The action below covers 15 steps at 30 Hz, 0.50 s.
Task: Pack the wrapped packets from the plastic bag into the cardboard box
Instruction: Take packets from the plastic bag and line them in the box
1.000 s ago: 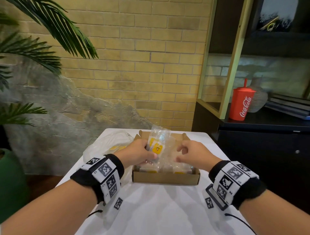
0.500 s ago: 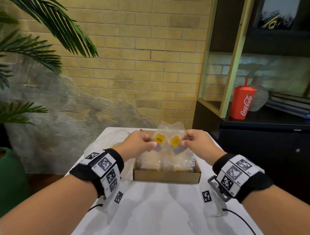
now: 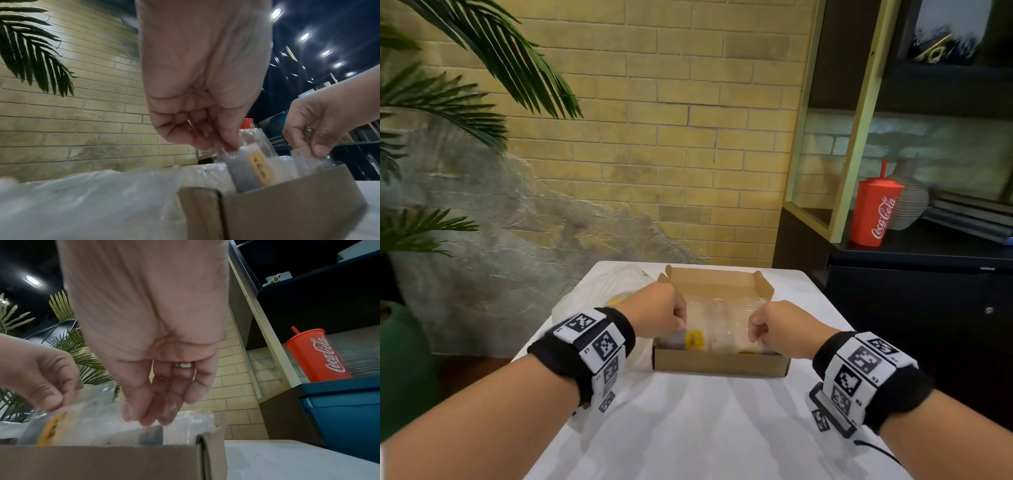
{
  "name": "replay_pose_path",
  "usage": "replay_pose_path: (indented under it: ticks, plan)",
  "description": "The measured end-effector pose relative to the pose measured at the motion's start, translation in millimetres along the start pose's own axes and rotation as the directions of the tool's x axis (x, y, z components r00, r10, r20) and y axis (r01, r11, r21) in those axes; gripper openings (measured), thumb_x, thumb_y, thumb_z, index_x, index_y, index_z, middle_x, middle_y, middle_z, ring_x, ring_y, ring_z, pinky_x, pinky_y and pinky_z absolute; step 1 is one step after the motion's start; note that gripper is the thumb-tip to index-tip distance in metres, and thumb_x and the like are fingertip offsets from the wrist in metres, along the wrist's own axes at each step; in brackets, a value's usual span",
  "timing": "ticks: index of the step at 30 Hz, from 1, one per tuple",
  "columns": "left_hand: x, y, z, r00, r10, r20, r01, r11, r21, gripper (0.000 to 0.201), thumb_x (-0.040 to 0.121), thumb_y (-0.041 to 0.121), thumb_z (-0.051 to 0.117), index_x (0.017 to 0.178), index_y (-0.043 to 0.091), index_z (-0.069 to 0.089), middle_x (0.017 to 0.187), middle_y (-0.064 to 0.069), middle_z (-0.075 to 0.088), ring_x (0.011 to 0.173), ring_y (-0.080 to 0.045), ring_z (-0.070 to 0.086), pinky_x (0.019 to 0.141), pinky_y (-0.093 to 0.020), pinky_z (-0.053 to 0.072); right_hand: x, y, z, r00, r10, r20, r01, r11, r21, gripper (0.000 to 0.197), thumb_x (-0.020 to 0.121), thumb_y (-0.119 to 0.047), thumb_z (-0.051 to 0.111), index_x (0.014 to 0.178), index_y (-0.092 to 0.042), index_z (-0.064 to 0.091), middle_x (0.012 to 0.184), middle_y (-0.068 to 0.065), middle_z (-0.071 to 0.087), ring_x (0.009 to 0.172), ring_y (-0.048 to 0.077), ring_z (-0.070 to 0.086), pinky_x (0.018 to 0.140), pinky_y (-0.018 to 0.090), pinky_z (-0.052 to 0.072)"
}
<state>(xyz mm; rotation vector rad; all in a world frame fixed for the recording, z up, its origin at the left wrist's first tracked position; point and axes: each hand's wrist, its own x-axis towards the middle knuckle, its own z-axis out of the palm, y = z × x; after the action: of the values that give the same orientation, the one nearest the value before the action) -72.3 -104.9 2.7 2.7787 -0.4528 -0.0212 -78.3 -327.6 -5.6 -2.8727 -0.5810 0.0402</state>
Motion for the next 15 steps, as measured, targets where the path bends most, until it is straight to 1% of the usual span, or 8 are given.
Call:
replay_pose_path:
  ticks: [1,3,5,8,10,12,13,15]
  plan:
    - [-0.6,1.0,2.0,1.0,0.01,0.026,-0.011,1.0,0.028,0.013,0.082,0.006,0.059,0.084,0.008,0.072,0.066,0.006,0.059,0.062,-0.005,0.051,0.054,-0.015,0.039,0.2,-0.1,-0.3,1.0,0.003,0.008,-0.003,1.0,-0.003,0.026,0.082,0.003,0.05,0.09,-0.011,0.071,0.08,-0.005,0.058,0.078,0.012,0.052,0.061,0.008,0.036]
    - [-1.1,3.9,7.2,0.996,0.031,0.079,-0.039,0.995,0.096,0.015,0.08,0.004,0.058,0.084,0.009,0.072,0.073,0.001,0.066,0.061,-0.005,0.05,0.05,-0.012,0.035,0.4,-0.4,0.0,0.999,0.009,0.031,-0.009,1.0,-0.013,0.024,0.082,0.003,0.052,0.089,-0.011,0.071,0.079,-0.004,0.057,0.078,0.012,0.052,0.06,0.01,0.037]
    - [-0.3,6.2,13.2,0.993,0.035,0.11,-0.05,0.989,0.139,0.017,0.081,0.005,0.057,0.086,0.01,0.073,0.087,-0.003,0.072,0.068,-0.008,0.052,0.05,-0.011,0.034,-0.8,-1.3,2.0,0.998,0.02,0.064,-0.018,0.999,-0.026,0.022,0.083,0.001,0.053,0.09,-0.01,0.071,0.079,-0.004,0.057,0.078,0.012,0.052,0.06,0.009,0.036]
    - [2.7,8.6,15.7,0.996,0.022,0.085,-0.037,0.985,0.171,0.016,0.082,0.008,0.057,0.089,0.012,0.071,0.09,-0.001,0.07,0.075,-0.011,0.053,0.053,-0.014,0.034,-1.1,-2.3,2.5,0.997,0.039,0.071,-0.036,0.998,-0.043,0.022,0.085,-0.002,0.052,0.095,-0.011,0.07,0.085,-0.003,0.058,0.081,0.013,0.051,0.061,0.011,0.037]
    - [4.5,9.3,13.8,1.0,0.02,0.005,-0.021,0.99,0.139,0.018,0.08,0.013,0.059,0.096,0.017,0.066,0.093,0.002,0.061,0.084,-0.013,0.05,0.064,-0.019,0.039,-0.4,-2.4,-0.7,0.996,0.075,0.041,-0.075,0.997,-0.023,0.027,0.085,-0.007,0.054,0.107,-0.017,0.065,0.099,-0.002,0.059,0.089,0.015,0.052,0.071,0.016,0.042]
    - [7.3,9.1,12.6,0.998,0.04,-0.051,-0.034,0.992,0.118,0.032,0.079,0.022,0.06,0.111,0.021,0.057,0.111,0.001,0.052,0.105,-0.016,0.043,0.085,-0.026,0.041,2.3,-1.4,-2.5,0.996,0.09,0.006,-0.09,0.996,-0.005,0.042,0.084,-0.017,0.058,0.125,-0.022,0.053,0.124,0.001,0.052,0.107,0.019,0.051,0.088,0.025,0.044]
    - [8.8,9.5,13.4,0.997,0.056,-0.051,-0.05,0.991,0.12,0.043,0.08,0.027,0.059,0.122,0.022,0.051,0.122,0.0,0.046,0.117,-0.018,0.037,0.096,-0.031,0.038,4.3,-1.4,-1.7,0.997,0.081,0.005,-0.081,0.997,-0.016,0.052,0.084,-0.025,0.06,0.134,-0.024,0.045,0.134,0.002,0.044,0.118,0.022,0.046,0.096,0.03,0.042]
    - [10.5,12.8,17.1,0.997,0.078,0.016,-0.079,0.985,0.154,0.066,0.084,0.034,0.057,0.142,0.021,0.031,0.147,-0.002,0.029,0.139,-0.024,0.017,0.112,-0.042,0.025,9.5,-2.7,3.0,0.995,0.069,0.066,-0.067,0.997,-0.044,0.074,0.082,-0.042,0.061,0.145,-0.025,0.026,0.148,0.003,0.028,0.134,0.027,0.032,0.107,0.038,0.034]
